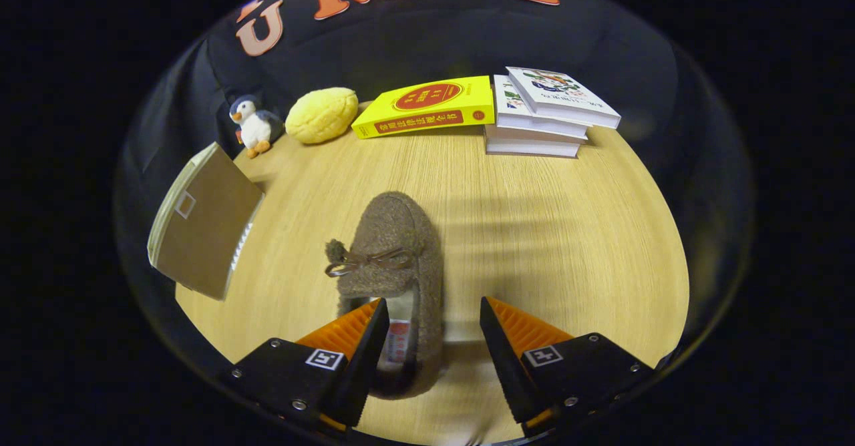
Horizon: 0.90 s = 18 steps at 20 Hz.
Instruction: Open the storage box then place both shoes into the box .Put the left shoe in first, then the right shoe, with the right side of both shoes facing outward in a uniform manner.
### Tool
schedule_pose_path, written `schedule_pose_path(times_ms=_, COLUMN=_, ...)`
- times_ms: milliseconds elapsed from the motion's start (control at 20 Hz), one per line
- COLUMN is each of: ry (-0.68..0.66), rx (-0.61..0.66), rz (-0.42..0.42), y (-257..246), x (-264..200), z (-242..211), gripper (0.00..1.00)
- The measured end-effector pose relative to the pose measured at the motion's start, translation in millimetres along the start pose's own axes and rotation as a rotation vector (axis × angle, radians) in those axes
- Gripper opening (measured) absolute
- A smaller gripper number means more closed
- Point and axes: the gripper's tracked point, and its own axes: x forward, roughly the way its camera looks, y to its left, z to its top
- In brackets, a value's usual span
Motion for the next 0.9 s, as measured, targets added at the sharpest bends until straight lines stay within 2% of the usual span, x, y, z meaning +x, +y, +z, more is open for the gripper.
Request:
schedule_pose_path(times_ms=250, ry=-0.005, rx=-0.004, rz=0.015, y=3.7, x=25.4, z=7.8, gripper=0.66)
schedule_pose_path(times_ms=350, ry=-0.017, rx=0.02, rz=0.013, y=5.0, x=34.7, z=14.7, gripper=0.56)
schedule_pose_path(times_ms=400, ry=-0.005, rx=0.034, rz=0.025, y=10.0, x=38.4, z=12.7, gripper=0.47)
schedule_pose_path(times_ms=450, ry=0.003, rx=0.044, rz=0.031, y=14.1, x=41.1, z=12.4, gripper=0.42)
schedule_pose_path(times_ms=500, ry=0.006, rx=0.051, rz=0.027, y=15.2, x=41.6, z=12.9, gripper=0.31)
schedule_pose_path(times_ms=600, ry=0.009, rx=0.051, rz=-0.001, y=12.9, x=40.0, z=13.9, gripper=0.16)
schedule_pose_path(times_ms=700, ry=0.031, rx=0.099, rz=0.004, y=19.3, x=33.3, z=13.1, gripper=0.08)
schedule_pose_path(times_ms=800, ry=0.022, rx=0.176, rz=0.039, y=36.3, x=16.5, z=21.2, gripper=0.06)
schedule_pose_path(times_ms=900, ry=0.008, rx=0.193, rz=0.043, y=51.9, x=-3.2, z=30.8, gripper=0.06)
